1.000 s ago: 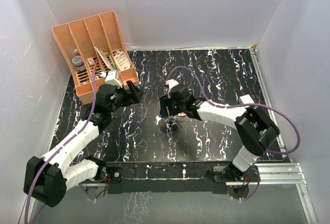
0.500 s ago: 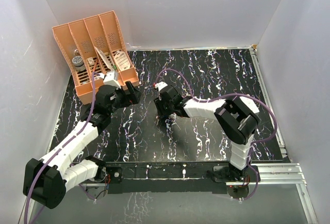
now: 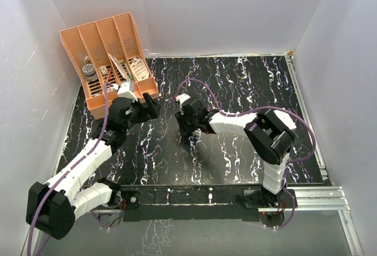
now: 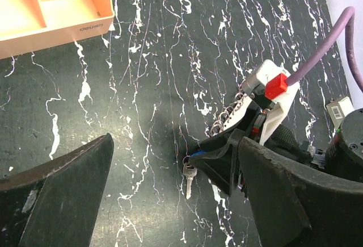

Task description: Put the keys on the keyring

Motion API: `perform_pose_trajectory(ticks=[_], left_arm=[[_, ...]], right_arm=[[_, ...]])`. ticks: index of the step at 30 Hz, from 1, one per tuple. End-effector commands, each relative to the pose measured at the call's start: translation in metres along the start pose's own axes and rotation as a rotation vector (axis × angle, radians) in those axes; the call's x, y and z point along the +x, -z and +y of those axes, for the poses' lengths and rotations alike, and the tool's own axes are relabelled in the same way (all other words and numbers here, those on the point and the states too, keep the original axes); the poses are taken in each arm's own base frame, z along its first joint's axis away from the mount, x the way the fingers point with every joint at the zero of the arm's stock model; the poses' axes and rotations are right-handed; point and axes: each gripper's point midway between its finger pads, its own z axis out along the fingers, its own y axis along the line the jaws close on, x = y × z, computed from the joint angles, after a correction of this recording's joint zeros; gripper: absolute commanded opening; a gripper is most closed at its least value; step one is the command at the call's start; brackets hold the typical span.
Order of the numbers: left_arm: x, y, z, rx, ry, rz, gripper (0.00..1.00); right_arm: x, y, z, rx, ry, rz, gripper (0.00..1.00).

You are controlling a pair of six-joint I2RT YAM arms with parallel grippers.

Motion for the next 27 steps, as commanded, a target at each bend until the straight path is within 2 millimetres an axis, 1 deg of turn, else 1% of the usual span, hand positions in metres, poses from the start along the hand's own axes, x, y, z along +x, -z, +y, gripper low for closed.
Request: perform_pose_trajectory(ticks=[1, 4, 6, 9, 16, 19, 22, 23, 24, 26, 27], left_arm=[[-0.006, 0.005, -0.002, 0.004, -0.004, -0.022, 0.91], [-0.006, 0.005, -0.002, 0.001, -0.004, -0.023, 0.91], [-0.005, 0.004, -0.001, -0.003, -0.005, -0.021, 0.91], [-0.006, 0.005, -0.001, -0.007, -0.004, -0.024, 0.91], [-0.005, 0.005, 0.002, -0.018, -0.005, -0.021, 0.92], [-0.004, 0.004, 0.003, -0.021, -0.005, -0.020, 0.92], [-0.005, 0.005, 0.003, -0.021, -0.003, -0.021, 0.92], [-0.004, 0.005, 0.003, -0.023, -0.003, -0.021, 0.92], [-0.004, 0.004, 0.004, -0.027, -0.003, -0.020, 0.92], [-0.004, 0.004, 0.005, -0.032, -0.004, -0.021, 0.92], [-0.004, 0.004, 0.005, -0.033, -0.003, -0.022, 0.93]], right_arm=[[-0.030, -0.004, 0.010, -0.030, 0.028, -0.076, 0.32], [-0.027, -0.007, 0.009, -0.023, 0.035, -0.065, 0.24], [-0.024, -0.010, 0.010, -0.022, 0.040, -0.053, 0.21], [-0.020, -0.011, 0.010, -0.020, 0.047, -0.041, 0.20], [-0.016, -0.008, 0.012, -0.028, 0.049, -0.029, 0.19], [-0.012, -0.008, 0.013, -0.028, 0.051, -0.016, 0.15], [-0.008, -0.009, 0.013, -0.030, 0.053, -0.005, 0.05], [-0.008, -0.008, 0.013, -0.032, 0.052, -0.005, 0.01], [-0.008, -0.008, 0.013, -0.031, 0.051, -0.007, 0.00], [-0.014, -0.003, 0.013, -0.030, 0.046, -0.033, 0.00], [-0.021, 0.000, 0.015, -0.034, 0.042, -0.066, 0.00]])
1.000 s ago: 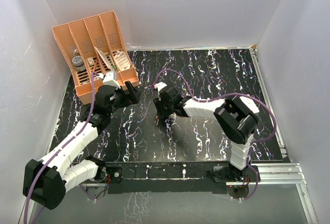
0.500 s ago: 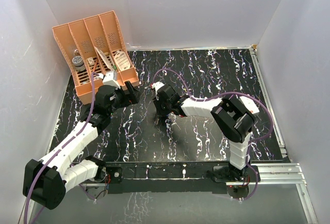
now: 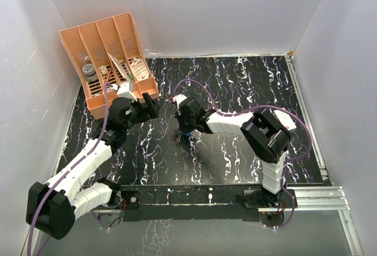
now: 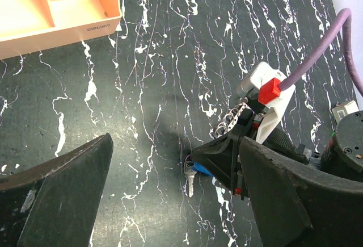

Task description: Put the keys on the keyring

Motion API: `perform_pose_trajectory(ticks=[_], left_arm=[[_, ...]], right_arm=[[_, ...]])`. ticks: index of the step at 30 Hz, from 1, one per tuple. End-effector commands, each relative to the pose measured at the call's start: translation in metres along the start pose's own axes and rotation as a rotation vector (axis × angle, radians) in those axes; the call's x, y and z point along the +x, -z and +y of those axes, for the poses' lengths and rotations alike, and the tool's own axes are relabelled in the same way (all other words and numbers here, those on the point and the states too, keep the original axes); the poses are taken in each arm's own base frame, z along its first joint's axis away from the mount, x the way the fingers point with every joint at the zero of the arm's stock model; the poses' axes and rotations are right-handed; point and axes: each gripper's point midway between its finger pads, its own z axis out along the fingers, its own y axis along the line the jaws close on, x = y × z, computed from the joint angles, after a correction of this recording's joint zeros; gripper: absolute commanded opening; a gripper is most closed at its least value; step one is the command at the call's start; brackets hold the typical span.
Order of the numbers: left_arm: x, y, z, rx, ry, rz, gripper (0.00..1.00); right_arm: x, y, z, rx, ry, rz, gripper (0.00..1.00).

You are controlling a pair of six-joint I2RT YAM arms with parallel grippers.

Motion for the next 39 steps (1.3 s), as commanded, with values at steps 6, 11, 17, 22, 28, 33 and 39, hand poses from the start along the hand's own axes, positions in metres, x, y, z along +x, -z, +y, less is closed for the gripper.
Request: perform_pose_trajectory(ticks=[6, 11, 17, 22, 28, 33, 39], left_arm=[[-0.009, 0.003, -0.010, 0.041, 0.035, -0.047, 0.96], [-0.022, 0.006, -0.028, 0.147, 0.120, -0.133, 0.97], [-0.032, 0.012, -0.044, 0.281, 0.244, -0.236, 0.95], [-0.038, 0.013, -0.058, 0.389, 0.315, -0.280, 0.92], [-0.042, 0.015, -0.073, 0.486, 0.356, -0.294, 0.89], [-0.043, 0.017, -0.090, 0.603, 0.421, -0.281, 0.81], [-0.042, 0.022, -0.111, 0.716, 0.423, -0.256, 0.71]], right_arm=[[-0.069, 0.047, 0.009, -0.008, -0.047, -0.285, 0.00], [-0.103, 0.090, 0.008, 0.003, -0.118, -0.472, 0.00], [-0.123, 0.132, 0.004, -0.007, -0.253, -0.630, 0.00], [-0.132, 0.161, 0.004, -0.036, -0.338, -0.730, 0.00], [-0.135, 0.183, 0.001, -0.044, -0.388, -0.797, 0.00], [-0.136, 0.199, -0.003, -0.058, -0.439, -0.882, 0.00], [-0.144, 0.211, -0.005, -0.087, -0.487, -0.965, 0.00]])
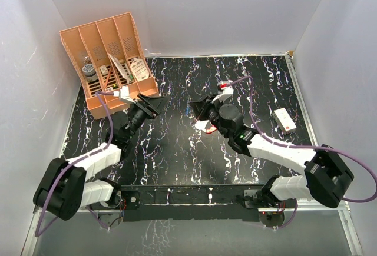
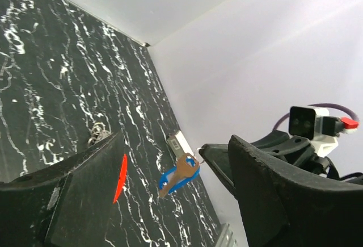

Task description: Put the keys on the keyring

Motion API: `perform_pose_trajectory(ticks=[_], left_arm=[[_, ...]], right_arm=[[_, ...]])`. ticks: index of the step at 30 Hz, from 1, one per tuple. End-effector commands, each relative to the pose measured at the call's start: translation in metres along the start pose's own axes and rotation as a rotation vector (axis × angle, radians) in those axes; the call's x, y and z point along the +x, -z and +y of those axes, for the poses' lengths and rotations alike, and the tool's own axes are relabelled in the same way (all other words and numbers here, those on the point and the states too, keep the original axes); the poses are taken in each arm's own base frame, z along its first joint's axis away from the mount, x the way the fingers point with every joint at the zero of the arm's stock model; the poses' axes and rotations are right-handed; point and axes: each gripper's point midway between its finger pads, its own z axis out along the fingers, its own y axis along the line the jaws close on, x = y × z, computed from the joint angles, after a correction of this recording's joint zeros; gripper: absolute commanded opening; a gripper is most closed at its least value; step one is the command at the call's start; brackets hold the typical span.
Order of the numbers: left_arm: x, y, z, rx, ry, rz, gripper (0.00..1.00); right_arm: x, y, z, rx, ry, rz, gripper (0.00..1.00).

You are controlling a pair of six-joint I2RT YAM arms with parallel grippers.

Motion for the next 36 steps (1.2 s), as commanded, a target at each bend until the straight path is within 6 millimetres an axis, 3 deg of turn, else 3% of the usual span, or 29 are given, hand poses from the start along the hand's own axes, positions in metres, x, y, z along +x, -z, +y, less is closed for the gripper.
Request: perform_pose_trajectory(ticks=[1, 10, 20, 28, 36], left_arm=[[-0.004, -0.001, -0.051, 0.215, -0.003, 0.000, 0.70], [0.032, -0.007, -0.074, 0.316, -0.133, 0.122, 0.79], [0.069, -0.009, -0.064, 0.257, -0.300, 0.229, 0.80], [0.068, -0.014, -0.041, 0.159, -0.427, 0.213, 0.79], [0.058, -0.017, -0.034, 0.108, -0.505, 0.156, 0.78]], right_arm=[[-0.042, 0.002, 0.018, -0.058, -0.087, -0.165, 0.00], [-0.050, -0.007, 0.031, -0.084, -0.119, -0.168, 0.00], [-0.054, -0.008, 0.034, -0.090, -0.130, -0.177, 0.00], [-0.056, -0.003, 0.036, -0.097, -0.137, -0.169, 0.00], [-0.052, 0.003, 0.034, -0.096, -0.148, -0.156, 0.00]])
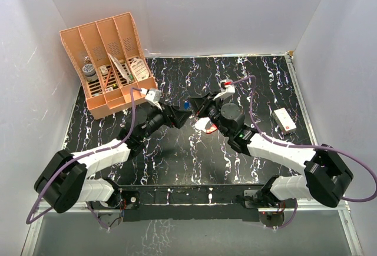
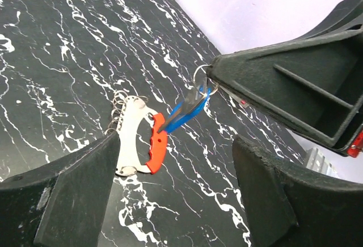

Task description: Put the keys on the keyring

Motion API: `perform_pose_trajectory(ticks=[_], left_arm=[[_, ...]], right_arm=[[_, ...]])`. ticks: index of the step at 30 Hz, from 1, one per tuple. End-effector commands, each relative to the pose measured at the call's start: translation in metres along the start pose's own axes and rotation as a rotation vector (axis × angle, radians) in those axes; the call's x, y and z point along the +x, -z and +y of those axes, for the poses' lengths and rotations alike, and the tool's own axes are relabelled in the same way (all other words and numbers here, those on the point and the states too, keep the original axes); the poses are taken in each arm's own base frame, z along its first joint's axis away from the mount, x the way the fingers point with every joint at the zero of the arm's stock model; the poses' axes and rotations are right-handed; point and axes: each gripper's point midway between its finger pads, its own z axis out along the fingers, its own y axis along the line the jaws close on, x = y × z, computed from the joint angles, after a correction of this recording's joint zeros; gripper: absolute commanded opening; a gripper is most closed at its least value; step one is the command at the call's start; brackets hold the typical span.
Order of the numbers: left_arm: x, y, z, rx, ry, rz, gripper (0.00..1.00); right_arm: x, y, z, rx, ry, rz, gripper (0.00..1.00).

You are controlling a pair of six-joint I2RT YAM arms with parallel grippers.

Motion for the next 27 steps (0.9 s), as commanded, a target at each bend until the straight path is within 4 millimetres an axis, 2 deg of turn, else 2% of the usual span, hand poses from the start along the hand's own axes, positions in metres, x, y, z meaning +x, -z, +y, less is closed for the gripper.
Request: perform_pose_trajectory(ticks=[1, 10, 17, 21, 27], left_arm=[[-0.034, 0.002, -0.010, 0.003, -0.065, -0.116, 0.78], [-0.049, 0.015, -0.034, 0.113, 0.059, -0.194, 0.80], [-0.060, 0.016, -0.039, 0.223, 0.230, -0.236, 0.80], [-0.061, 0.012, -0.043, 0.291, 0.305, -0.248, 0.79], [-0.054, 0.008, -0.038, 0.327, 0.391, -0.251, 0.77]], right_arm=[[-0.029, 0.005, 0.023, -0.064, -0.038, -0.074, 0.00], [-0.032, 0.016, 0.017, -0.065, -0.009, -0.096, 0.00], [-0.031, 0.022, 0.015, -0.083, -0.008, -0.097, 0.00], [-0.031, 0.023, 0.016, -0.093, -0.017, -0.098, 0.00], [-0.034, 0.024, 0.017, -0.103, -0.030, -0.116, 0.00]])
